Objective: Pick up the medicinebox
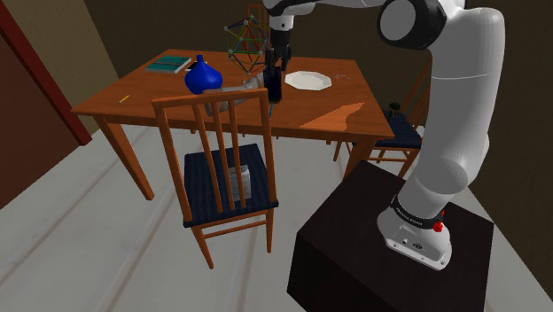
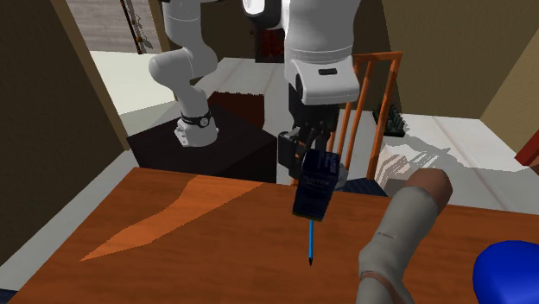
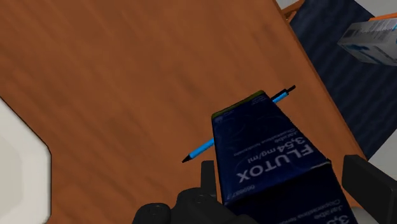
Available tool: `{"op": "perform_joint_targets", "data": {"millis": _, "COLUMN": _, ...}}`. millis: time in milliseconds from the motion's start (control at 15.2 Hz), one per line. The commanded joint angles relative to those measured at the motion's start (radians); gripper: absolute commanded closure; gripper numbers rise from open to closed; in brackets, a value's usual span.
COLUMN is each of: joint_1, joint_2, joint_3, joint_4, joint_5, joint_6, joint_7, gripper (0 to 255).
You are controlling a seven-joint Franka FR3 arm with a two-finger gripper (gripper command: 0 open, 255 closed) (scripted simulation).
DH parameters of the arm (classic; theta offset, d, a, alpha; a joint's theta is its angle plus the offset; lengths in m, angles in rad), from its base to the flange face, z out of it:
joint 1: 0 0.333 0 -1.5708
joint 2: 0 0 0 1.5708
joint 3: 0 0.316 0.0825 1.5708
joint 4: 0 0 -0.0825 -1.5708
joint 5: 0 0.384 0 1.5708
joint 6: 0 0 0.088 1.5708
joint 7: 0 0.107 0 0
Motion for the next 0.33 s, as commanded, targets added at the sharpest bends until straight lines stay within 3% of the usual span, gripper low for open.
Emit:
{"op": "perform_joint_targets", "data": {"millis": 0, "joint_1": 0.0, "joint_2": -0.003, "joint_3": 0.0, "joint_4": 0.024, "joint_5": -0.001, "joint_6": -0.027, "joint_7": 0.002, "gripper": 255}}
{"op": "perform_joint_targets", "data": {"millis": 264, "joint_1": -0.001, "joint_2": -0.002, "joint_3": -0.001, "joint_4": 0.054, "joint_5": -0.001, "joint_6": -0.056, "joint_7": 0.004, "gripper": 255}}
